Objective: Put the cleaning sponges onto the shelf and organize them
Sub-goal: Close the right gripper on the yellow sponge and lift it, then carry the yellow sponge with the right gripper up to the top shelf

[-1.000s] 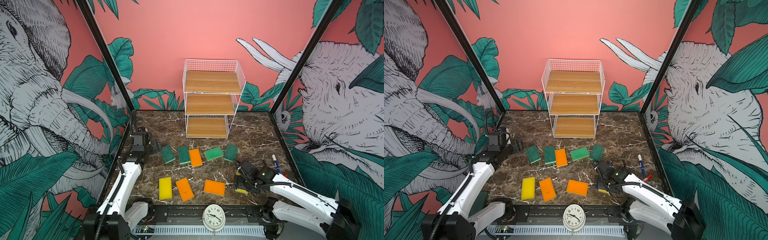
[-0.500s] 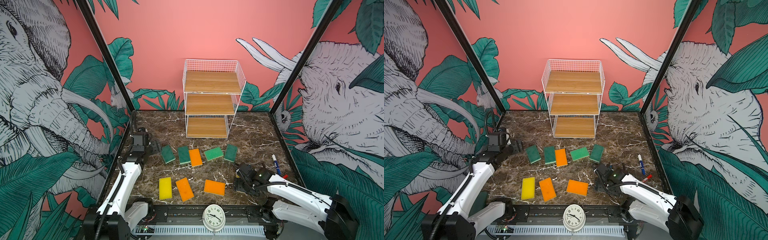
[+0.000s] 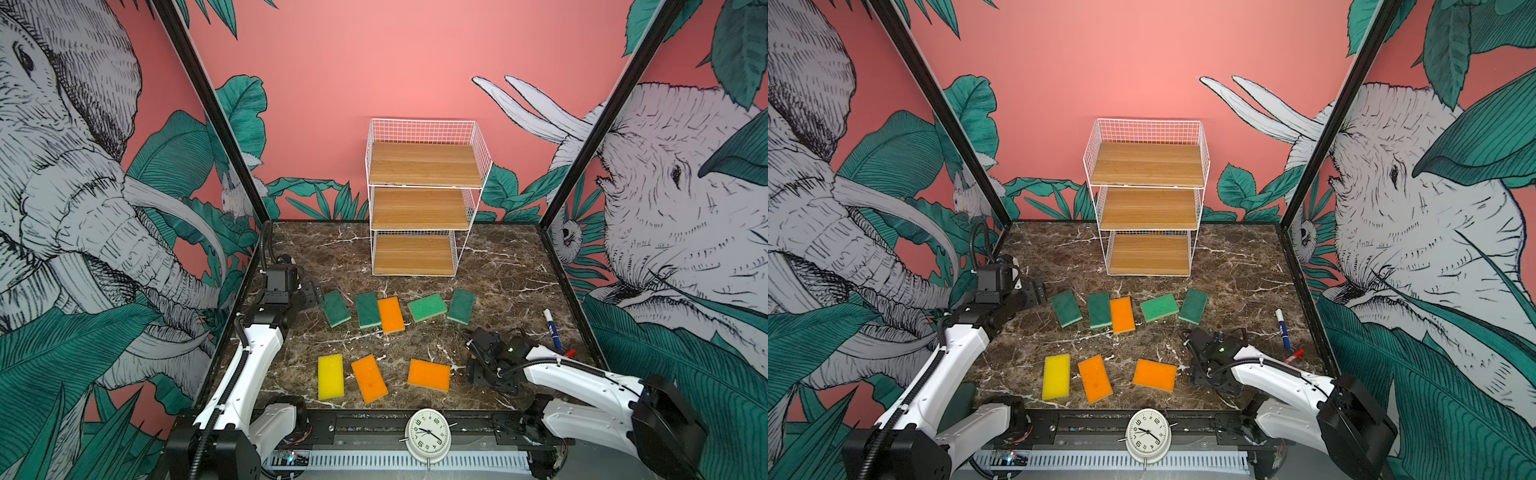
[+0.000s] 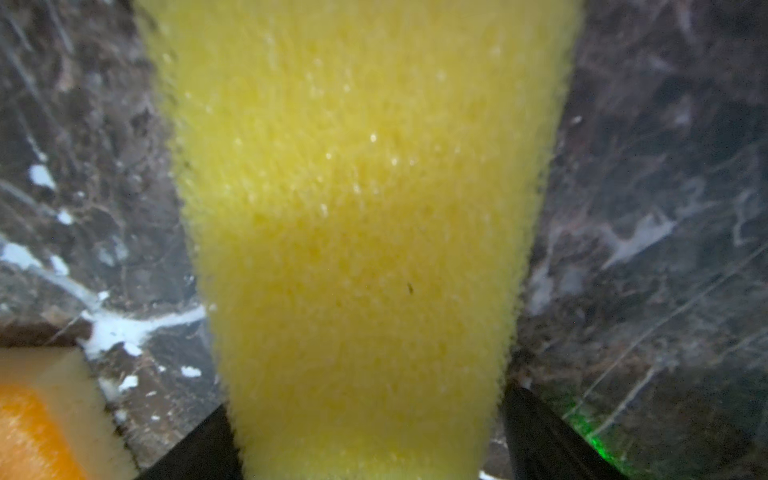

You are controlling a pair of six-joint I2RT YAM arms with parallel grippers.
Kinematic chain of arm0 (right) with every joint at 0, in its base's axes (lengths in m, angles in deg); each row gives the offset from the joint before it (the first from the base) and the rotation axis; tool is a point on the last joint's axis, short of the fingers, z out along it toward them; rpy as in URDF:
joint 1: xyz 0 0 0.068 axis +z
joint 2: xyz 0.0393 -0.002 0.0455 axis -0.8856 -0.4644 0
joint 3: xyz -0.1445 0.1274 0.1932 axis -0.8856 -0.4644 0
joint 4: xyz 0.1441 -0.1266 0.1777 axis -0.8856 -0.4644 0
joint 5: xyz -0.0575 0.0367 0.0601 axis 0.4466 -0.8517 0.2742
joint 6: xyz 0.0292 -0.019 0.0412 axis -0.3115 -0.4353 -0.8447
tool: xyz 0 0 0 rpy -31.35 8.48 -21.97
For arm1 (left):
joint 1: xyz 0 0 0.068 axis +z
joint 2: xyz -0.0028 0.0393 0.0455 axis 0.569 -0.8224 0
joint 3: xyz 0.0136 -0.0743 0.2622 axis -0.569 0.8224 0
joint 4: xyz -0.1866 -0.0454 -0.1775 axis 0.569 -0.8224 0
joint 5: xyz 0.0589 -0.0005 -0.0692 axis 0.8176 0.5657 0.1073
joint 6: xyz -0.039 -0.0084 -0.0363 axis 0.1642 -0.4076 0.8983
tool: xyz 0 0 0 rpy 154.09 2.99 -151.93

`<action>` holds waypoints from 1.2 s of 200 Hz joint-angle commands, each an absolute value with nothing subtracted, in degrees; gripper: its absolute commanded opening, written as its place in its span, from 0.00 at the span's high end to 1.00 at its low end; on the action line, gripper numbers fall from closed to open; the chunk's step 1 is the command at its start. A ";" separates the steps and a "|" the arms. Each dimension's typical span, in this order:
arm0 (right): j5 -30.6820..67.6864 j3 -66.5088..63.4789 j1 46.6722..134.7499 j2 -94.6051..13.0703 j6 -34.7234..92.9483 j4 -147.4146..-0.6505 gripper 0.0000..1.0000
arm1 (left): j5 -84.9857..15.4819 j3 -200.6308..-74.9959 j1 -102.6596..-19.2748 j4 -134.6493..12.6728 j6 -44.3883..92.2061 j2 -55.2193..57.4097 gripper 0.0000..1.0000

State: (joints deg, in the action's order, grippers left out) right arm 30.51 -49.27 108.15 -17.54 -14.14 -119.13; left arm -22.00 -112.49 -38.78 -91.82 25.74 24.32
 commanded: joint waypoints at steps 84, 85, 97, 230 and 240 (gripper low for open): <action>36.60 -49.45 109.57 -18.52 -13.92 -119.00 0.34 | -23.51 -113.06 -38.98 -91.86 25.82 25.02 0.14; 36.62 -49.48 109.59 -18.48 -13.92 -119.00 0.34 | -23.52 -113.08 -38.98 -91.94 25.79 25.04 0.14; 36.73 -49.36 109.70 -18.53 -14.05 -119.12 0.36 | -23.67 -113.36 -38.98 -92.17 25.85 25.01 0.14; 38.47 -45.82 112.77 -13.24 -14.41 -121.66 0.44 | -24.06 -114.75 -38.98 -93.85 26.08 26.94 0.14; 39.35 -44.05 113.03 -12.63 -13.70 -122.57 0.45 | -24.15 -115.01 -38.98 -93.85 26.19 26.94 0.14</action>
State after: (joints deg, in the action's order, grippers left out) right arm 37.00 -47.02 112.24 -14.40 -13.46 -119.98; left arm -23.58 -112.77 -38.78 -92.12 25.74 25.35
